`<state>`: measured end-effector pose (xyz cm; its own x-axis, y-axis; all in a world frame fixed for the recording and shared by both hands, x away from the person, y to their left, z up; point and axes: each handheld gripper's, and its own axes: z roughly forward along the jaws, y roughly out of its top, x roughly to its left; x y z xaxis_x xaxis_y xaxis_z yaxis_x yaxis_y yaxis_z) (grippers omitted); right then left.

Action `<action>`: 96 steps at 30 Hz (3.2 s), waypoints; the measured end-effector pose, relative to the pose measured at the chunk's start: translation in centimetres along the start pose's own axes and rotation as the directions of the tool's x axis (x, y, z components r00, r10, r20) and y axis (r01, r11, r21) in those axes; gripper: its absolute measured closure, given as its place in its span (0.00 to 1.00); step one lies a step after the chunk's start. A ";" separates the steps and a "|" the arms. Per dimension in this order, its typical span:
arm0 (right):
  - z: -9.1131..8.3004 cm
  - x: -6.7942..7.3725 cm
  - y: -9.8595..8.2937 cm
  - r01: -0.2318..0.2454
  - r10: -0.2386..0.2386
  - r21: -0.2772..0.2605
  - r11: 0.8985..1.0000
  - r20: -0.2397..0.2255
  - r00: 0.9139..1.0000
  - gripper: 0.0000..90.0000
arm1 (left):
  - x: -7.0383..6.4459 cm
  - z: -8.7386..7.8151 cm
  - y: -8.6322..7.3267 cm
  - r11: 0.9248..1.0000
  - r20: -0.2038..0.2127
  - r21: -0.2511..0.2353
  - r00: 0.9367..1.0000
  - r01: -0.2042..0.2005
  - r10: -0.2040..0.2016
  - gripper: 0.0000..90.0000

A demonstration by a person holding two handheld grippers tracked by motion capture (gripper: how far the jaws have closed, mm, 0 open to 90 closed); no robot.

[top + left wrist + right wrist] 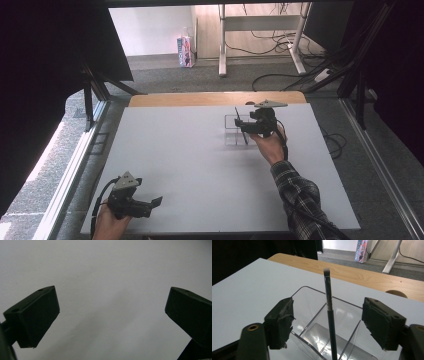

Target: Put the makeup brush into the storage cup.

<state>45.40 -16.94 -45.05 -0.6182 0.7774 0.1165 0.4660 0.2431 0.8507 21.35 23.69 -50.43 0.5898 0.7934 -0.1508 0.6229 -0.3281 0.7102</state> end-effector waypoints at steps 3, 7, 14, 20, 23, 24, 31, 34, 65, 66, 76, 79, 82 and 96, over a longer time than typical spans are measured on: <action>0.0 0.0 0.1 -0.005 0.005 0.016 1.000 0.001 1.000 0.22 | 0.0 0.0 0.0 1.000 0.000 -0.001 1.000 0.001 -0.001 0.00; 0.1 0.1 0.1 -0.008 0.008 0.031 0.999 -0.004 1.000 0.18 | 0.0 0.0 0.0 1.000 0.000 0.000 1.000 0.000 0.000 0.00; 0.0 0.4 0.0 0.007 -0.007 0.056 0.998 0.005 1.000 0.14 | 0.0 0.0 0.0 1.000 -0.001 0.001 1.000 0.003 -0.003 0.00; -0.2 0.7 0.0 0.013 -0.013 0.071 0.997 -0.001 1.000 0.13 | 0.0 0.0 0.0 1.000 -0.001 0.001 1.000 0.000 0.000 0.00; -0.3 0.8 0.0 0.011 -0.010 0.081 0.997 -0.009 1.000 0.12 | 0.0 0.0 0.0 1.000 -0.001 0.001 1.000 0.002 -0.002 0.00; -0.4 0.9 0.0 0.010 -0.010 0.082 0.997 -0.010 1.000 0.12 | 0.0 0.0 0.0 1.000 0.000 0.000 1.000 0.003 -0.003 0.00; -0.8 1.3 0.0 0.014 -0.011 0.098 0.995 -0.036 0.999 0.08 | 0.0 0.0 0.0 1.000 0.000 -0.001 1.000 0.002 -0.002 0.00; -0.9 1.4 0.0 0.011 -0.006 0.109 0.994 -0.046 0.999 0.07 | -0.1 0.0 0.0 1.000 -0.001 0.000 1.000 0.002 -0.002 0.00; -3.6 2.9 -1.7 0.069 -0.056 0.161 0.985 -0.082 0.995 0.04 | 0.0 0.0 0.0 1.000 -0.002 0.001 1.000 0.001 -0.001 0.00; -3.7 2.9 -1.8 0.071 -0.058 0.163 0.984 -0.083 0.995 0.04 | 0.0 0.0 0.0 1.000 -0.003 0.001 1.000 0.001 -0.001 0.00; -4.4 3.1 -2.6 0.083 -0.069 0.168 0.982 -0.087 0.994 0.03 | -0.1 0.0 0.0 1.000 -0.003 0.001 1.000 0.001 -0.001 0.00; -4.5 3.1 -2.9 0.083 -0.068 0.173 0.982 -0.090 0.994 0.03 | 0.0 0.0 0.0 1.000 -0.003 0.000 1.000 0.002 -0.002 0.00; -4.6 3.3 -3.1 0.092 -0.077 0.180 0.979 -0.090 0.993 0.02 | -0.1 0.0 0.0 1.000 -0.003 0.000 1.000 0.001 -0.001 0.00; -4.8 4.1 -4.2 0.128 -0.109 0.204 0.971 -0.103 0.989 0.01 | -0.1 0.0 0.0 1.000 -0.001 -0.001 1.000 0.001 -0.001 0.00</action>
<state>37.88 -17.52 -45.67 -0.7272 0.6823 0.0751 0.5018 0.4537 0.7364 21.33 23.63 -50.41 0.5882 0.7945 -0.1508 0.6232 -0.3265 0.7107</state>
